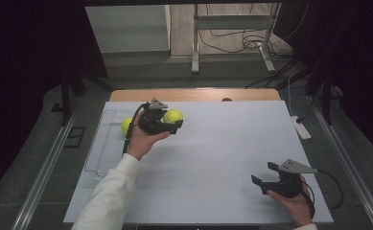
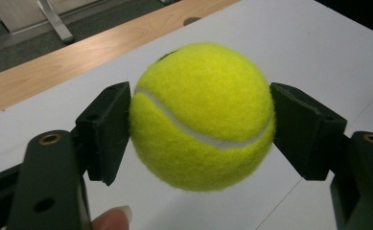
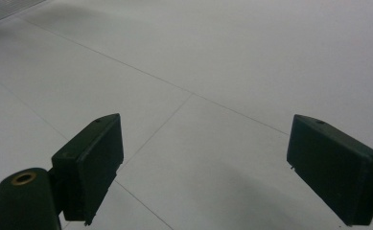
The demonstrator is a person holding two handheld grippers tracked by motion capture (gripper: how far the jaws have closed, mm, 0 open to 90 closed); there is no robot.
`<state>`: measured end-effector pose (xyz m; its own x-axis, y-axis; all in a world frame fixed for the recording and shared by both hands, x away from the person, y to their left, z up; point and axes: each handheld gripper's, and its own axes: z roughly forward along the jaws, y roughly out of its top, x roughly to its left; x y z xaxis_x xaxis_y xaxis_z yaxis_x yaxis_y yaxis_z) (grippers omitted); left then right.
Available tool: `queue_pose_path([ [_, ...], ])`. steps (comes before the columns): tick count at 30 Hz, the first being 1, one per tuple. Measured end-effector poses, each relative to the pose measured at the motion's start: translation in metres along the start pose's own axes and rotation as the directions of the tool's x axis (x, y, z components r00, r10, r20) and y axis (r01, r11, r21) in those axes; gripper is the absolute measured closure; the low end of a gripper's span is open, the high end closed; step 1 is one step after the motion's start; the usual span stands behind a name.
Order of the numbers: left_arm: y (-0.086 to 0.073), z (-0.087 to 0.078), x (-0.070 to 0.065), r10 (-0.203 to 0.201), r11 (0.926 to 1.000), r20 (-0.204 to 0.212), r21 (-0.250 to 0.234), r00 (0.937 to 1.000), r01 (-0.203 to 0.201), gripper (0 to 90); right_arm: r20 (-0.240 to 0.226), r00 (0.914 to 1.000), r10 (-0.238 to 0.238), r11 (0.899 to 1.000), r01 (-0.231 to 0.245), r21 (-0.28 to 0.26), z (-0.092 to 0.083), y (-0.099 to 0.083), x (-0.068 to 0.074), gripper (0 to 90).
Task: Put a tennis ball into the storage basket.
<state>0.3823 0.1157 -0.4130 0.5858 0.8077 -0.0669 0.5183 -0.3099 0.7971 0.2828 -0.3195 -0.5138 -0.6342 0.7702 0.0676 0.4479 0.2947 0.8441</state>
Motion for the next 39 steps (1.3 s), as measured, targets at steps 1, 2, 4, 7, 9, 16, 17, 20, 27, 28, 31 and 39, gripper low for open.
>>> queue_pose_path([
  [1, 0.001, -0.002, 0.000, 0.000, 1.0000, -0.002, -0.005, 1.0000, 0.000, 27.2, 0.000, 1.0000, 0.000, 1.000, 0.000, 0.000, 0.000, 0.000, 0.000, 13.0],
  [2, 0.001, -0.003, 0.001, 0.000, 1.0000, -0.003, -0.007, 1.0000, 0.000, 27.2, 0.000, 1.0000, -0.001, 1.000, 0.001, 0.000, 0.000, 0.000, 0.000, 13.0],
  [4, 0.003, -0.006, 0.001, -0.002, 0.9999, -0.005, -0.017, 1.0000, 0.002, 27.2, 0.000, 1.0000, -0.001, 1.000, 0.001, 0.001, 0.000, 0.000, 0.000, 13.0],
  [7, 0.004, -0.009, 0.001, -0.004, 0.9997, -0.007, -0.024, 1.0000, 0.004, 27.2, 0.001, 1.0000, -0.001, 1.000, 0.001, 0.004, 0.000, 0.000, 0.000, 13.0],
  [9, 0.005, -0.014, 0.003, -0.004, 0.9994, -0.010, -0.034, 0.9999, 0.003, 27.2, 0.000, 1.0000, -0.002, 1.000, 0.002, 0.003, 0.000, 0.000, 0.000, 12.9],
  [16, 0.006, -0.024, 0.005, -0.007, 0.9983, -0.019, -0.057, 0.9998, 0.006, 27.2, 0.002, 1.0000, -0.003, 1.000, 0.003, 0.003, 0.000, 0.000, 0.001, 13.0],
  [17, 0.007, -0.026, 0.005, -0.008, 0.9982, -0.021, -0.060, 0.9997, 0.007, 27.2, 0.000, 1.0000, -0.002, 1.000, 0.002, 0.002, 0.000, 0.000, 0.001, 13.0],
  [20, 0.007, -0.028, 0.006, -0.010, 0.9977, -0.023, -0.067, 0.9997, 0.009, 27.2, 0.001, 1.0000, -0.003, 1.000, 0.003, 0.003, 0.000, 0.000, 0.001, 13.0],
  [27, 0.008, -0.035, 0.008, -0.016, 0.9959, -0.027, -0.089, 0.9995, 0.014, 27.2, 0.000, 1.0000, -0.003, 1.000, 0.003, 0.003, 0.001, 0.000, 0.001, 13.0],
  [28, 0.008, -0.035, 0.008, -0.016, 0.9959, -0.027, -0.089, 0.9995, 0.014, 27.2, 0.000, 1.0000, -0.003, 1.000, 0.003, 0.003, 0.001, 0.000, 0.001, 13.0],
  [31, 0.009, -0.038, 0.009, -0.027, 0.9945, -0.020, -0.101, 0.9994, 0.025, 27.2, 0.002, 1.0000, -0.004, 1.000, 0.004, 0.004, 0.001, 0.000, 0.001, 13.0],
  [39, 0.010, -0.043, 0.012, -0.039, 0.9926, -0.028, -0.116, 0.9989, 0.035, 27.2, 0.002, 1.0000, -0.003, 1.000, 0.003, 0.004, 0.001, 0.000, 0.001, 13.0],
])
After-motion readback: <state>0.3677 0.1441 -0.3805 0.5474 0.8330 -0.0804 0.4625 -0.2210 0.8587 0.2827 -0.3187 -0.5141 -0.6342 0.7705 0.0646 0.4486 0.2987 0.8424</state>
